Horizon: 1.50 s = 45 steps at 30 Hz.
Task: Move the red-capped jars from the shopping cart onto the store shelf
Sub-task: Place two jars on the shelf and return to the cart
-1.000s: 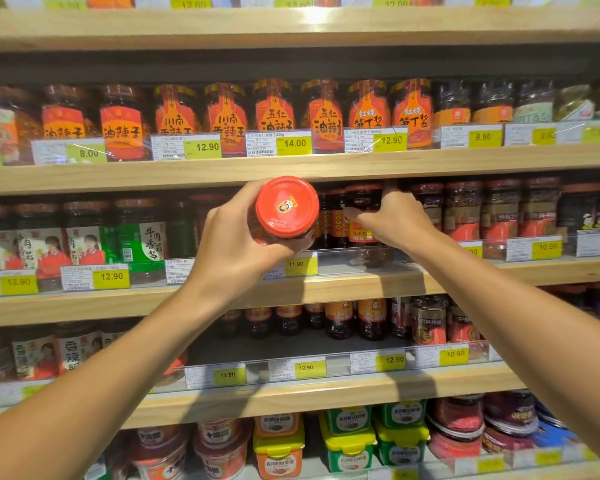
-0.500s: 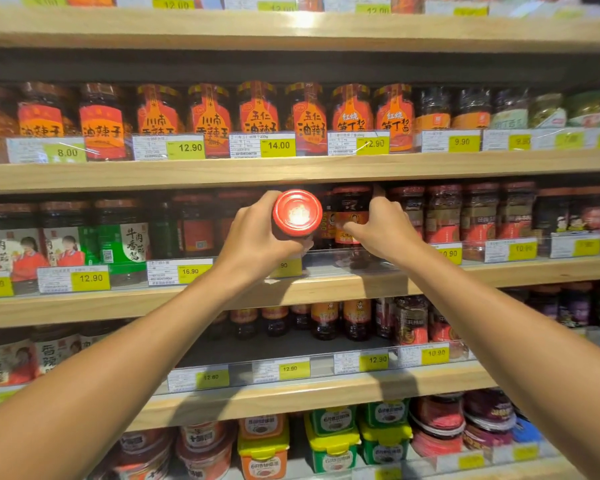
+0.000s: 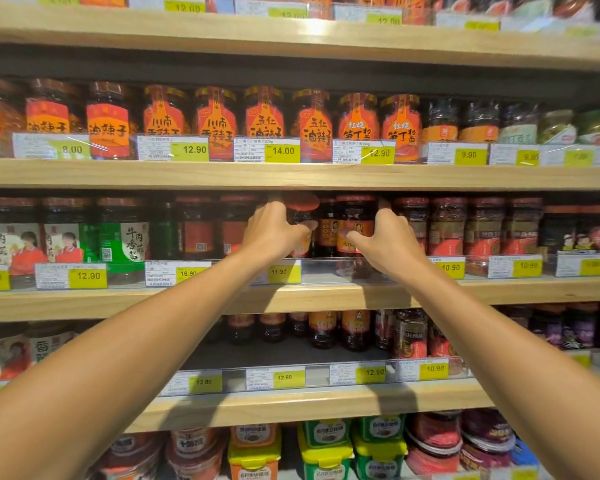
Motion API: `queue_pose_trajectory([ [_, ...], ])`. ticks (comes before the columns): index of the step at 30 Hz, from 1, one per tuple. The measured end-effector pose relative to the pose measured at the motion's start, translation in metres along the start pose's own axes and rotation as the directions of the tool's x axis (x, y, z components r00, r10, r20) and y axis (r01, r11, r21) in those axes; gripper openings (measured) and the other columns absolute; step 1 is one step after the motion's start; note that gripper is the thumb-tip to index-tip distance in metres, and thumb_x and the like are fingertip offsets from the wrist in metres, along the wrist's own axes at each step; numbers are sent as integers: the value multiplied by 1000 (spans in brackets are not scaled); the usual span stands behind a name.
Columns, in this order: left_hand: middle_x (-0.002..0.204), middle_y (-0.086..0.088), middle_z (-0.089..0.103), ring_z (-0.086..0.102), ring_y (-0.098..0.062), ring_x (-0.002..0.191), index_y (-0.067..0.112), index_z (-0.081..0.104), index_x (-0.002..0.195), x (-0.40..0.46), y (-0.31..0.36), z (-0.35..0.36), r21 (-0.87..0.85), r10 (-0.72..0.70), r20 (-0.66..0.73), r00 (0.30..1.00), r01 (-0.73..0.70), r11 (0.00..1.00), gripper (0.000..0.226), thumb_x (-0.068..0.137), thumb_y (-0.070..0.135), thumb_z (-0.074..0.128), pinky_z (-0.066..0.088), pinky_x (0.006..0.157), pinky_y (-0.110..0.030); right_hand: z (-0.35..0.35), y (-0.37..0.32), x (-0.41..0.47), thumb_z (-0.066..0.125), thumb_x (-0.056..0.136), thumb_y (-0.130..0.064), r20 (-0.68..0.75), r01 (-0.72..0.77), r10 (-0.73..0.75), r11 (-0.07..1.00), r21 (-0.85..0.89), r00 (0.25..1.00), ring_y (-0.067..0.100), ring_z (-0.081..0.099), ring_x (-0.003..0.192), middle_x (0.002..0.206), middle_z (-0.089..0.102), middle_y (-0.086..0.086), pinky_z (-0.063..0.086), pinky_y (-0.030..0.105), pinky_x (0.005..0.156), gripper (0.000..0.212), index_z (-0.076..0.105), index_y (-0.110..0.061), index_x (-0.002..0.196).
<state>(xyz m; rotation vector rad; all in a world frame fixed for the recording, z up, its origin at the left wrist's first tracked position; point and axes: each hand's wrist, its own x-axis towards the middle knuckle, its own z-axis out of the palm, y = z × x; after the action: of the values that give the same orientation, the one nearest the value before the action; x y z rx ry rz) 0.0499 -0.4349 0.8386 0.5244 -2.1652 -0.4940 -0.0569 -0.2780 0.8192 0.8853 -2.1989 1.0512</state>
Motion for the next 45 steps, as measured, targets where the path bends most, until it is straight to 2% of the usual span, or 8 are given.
queue_pose_trajectory([
  [7,95,-9,60,60,-33,91,6,53,100,6,12,6,48,-65,76,995,61,997,49,95,54,57,50,79,-37,-1,-1,-3,67,91,-47,-3,12,-12,999,36,1000,25,47,77,73,50,1,37,37,59,44,46,-9,97],
  [14,138,-19,52,54,-38,124,4,43,138,9,18,18,6,-121,38,992,121,993,57,97,40,61,43,84,-36,1,1,-2,67,91,-49,-2,-19,19,999,29,1000,18,47,61,69,51,3,27,33,46,47,39,-16,74],
  [20,128,-22,57,59,-39,114,1,39,142,-4,19,15,50,-90,126,988,85,995,52,98,22,57,49,89,-39,1,-1,-7,67,91,-47,8,-31,31,999,35,999,27,54,76,72,53,4,29,33,48,43,47,-9,88],
  [25,96,-8,64,64,-28,92,8,60,96,-7,13,6,136,-77,196,978,50,989,35,90,43,61,52,75,-35,-3,0,-16,71,87,-50,25,-37,36,998,55,999,31,60,94,95,59,7,38,33,64,57,50,-4,113],
  [28,99,-2,59,62,-24,91,11,56,103,-23,7,-5,124,5,176,984,-27,992,41,89,49,64,48,70,-34,-7,2,-25,70,86,-53,32,-5,3,998,64,999,32,51,127,133,55,16,45,36,88,82,40,2,139],
  [31,146,-1,42,45,-21,133,18,35,147,-55,-4,-20,54,185,131,974,-193,980,70,90,48,64,42,103,-37,-15,2,-44,69,87,-54,31,72,-75,993,89,997,23,30,147,161,29,7,31,33,114,99,18,-8,158],
  [40,138,20,50,47,-4,130,34,48,137,-127,-47,-42,18,527,167,833,-537,843,44,94,41,59,44,104,-36,-38,24,-116,64,93,-46,29,298,-301,951,83,953,-3,36,135,147,38,-25,30,19,105,66,34,-36,151],
  [45,140,18,50,46,-5,132,33,49,137,-144,-55,-13,-44,604,283,745,-619,784,46,94,47,52,43,106,-36,-47,48,-156,60,91,-52,117,267,-260,963,-50,959,4,37,141,151,43,-16,34,26,113,63,40,-33,148],
])
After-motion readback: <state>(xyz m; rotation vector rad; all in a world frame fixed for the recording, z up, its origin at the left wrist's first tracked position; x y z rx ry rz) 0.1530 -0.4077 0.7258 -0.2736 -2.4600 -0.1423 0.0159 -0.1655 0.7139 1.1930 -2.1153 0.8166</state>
